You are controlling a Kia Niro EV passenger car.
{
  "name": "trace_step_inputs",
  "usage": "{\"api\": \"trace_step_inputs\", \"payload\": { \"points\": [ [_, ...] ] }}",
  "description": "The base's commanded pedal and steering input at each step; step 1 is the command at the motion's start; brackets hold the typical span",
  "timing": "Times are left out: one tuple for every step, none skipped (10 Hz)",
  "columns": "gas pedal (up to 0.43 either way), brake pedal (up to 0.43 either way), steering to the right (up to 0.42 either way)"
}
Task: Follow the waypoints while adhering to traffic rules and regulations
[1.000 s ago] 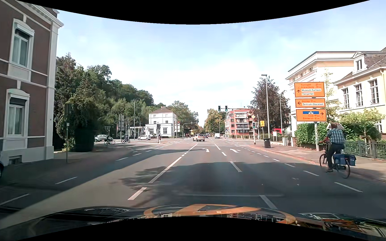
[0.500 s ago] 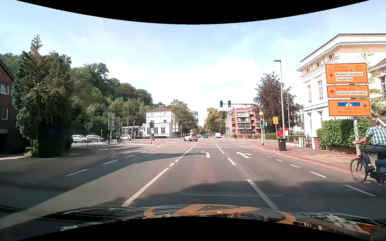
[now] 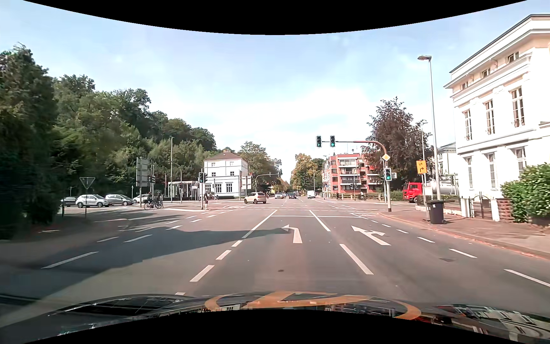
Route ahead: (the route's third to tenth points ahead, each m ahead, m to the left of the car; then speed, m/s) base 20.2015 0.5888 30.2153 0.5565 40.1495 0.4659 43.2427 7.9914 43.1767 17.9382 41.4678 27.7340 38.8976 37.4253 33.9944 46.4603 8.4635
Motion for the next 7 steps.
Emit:
{"api": "trace_step_inputs", "payload": {
  "points": [
    [0.0, 0.0, 0.0],
    [0.0, 0.0, 0.0],
    [0.0, 0.0, 0.0],
    [0.0, 0.0, 0.0],
    [0.0, 0.0, 0.0],
    [0.0, 0.0, 0.0],
    [0.0, 0.0, 0.0]
  ]
}}
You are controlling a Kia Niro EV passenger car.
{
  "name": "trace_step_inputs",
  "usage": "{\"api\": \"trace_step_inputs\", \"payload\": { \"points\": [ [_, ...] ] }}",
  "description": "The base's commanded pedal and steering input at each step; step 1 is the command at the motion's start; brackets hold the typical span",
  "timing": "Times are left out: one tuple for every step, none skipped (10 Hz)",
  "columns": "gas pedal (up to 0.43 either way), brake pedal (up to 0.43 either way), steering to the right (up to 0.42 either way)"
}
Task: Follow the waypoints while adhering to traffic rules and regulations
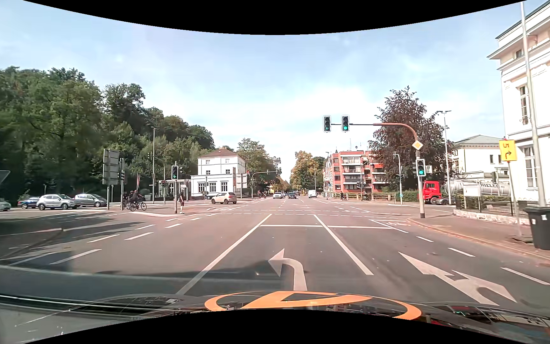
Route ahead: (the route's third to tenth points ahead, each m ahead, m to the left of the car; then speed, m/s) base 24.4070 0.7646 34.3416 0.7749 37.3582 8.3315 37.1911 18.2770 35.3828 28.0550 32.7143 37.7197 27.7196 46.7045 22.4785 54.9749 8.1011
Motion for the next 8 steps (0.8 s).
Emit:
{"api": "trace_step_inputs", "payload": {
  "points": [
    [0.0, 0.0, 0.0],
    [0.0, 0.0, 0.0],
    [0.0, 0.0, 0.0],
    [0.0, 0.0, 0.0],
    [0.0, 0.0, 0.0],
    [0.0, 0.006, 0.001],
    [0.0, 0.006, 0.001],
    [0.0, 0.012, 0.0]
  ]
}}
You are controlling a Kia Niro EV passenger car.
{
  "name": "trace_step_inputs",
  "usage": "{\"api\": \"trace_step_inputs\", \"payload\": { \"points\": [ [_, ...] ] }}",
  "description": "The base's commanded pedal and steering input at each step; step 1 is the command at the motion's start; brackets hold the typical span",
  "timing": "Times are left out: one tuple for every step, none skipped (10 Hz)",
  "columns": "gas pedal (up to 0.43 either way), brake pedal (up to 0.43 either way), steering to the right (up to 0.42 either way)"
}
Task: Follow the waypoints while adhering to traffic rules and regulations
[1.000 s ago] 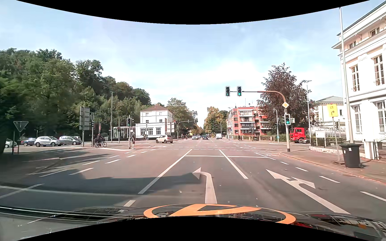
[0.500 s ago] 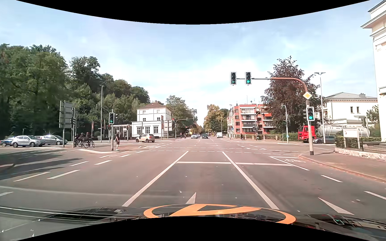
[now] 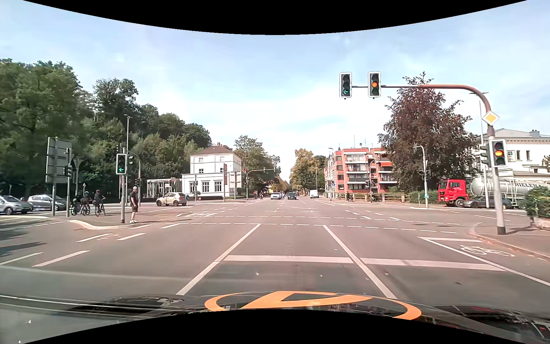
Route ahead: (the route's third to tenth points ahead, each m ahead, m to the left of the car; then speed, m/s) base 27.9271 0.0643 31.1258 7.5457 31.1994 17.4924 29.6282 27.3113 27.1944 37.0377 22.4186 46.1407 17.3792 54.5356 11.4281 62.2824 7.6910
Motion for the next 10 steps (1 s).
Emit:
{"api": "trace_step_inputs", "payload": {
  "points": [
    [0.0, 0.018, 0.0],
    [0.0, 0.024, 0.0],
    [0.0, 0.037, 0.0],
    [0.0, 0.061, 0.0],
    [0.0, 0.085, 0.0],
    [0.0, 0.091, 0.0],
    [0.0, 0.091, 0.0],
    [0.0, 0.091, 0.0],
    [0.0, 0.104, 0.0],
    [0.0, 0.11, 0.0]
  ]
}}
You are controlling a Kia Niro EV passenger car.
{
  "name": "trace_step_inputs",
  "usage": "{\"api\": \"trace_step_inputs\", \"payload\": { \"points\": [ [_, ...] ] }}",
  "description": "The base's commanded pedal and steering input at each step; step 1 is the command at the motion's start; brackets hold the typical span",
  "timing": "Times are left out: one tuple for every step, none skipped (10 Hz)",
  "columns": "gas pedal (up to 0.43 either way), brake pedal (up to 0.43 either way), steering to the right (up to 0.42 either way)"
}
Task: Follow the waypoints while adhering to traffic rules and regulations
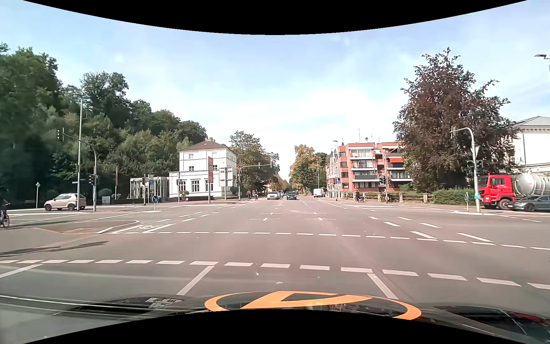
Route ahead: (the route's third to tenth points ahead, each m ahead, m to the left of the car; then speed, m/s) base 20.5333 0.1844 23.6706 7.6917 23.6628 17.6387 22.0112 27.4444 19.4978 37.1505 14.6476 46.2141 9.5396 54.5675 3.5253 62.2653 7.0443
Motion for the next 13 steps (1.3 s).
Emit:
{"api": "trace_step_inputs", "payload": {
  "points": [
    [0.0, 0.122, -0.001],
    [0.0, 0.134, -0.001],
    [0.0, 0.134, -0.001],
    [0.0, 0.128, -0.002],
    [0.0, 0.134, -0.002],
    [0.0, 0.134, -0.002],
    [0.0, 0.134, -0.002],
    [0.0, 0.134, -0.002],
    [0.0, 0.14, -0.002],
    [0.0, 0.14, -0.002],
    [0.0, 0.14, -0.002],
    [0.0, 0.134, -0.002],
    [0.0, 0.122, -0.003]
  ]
}}
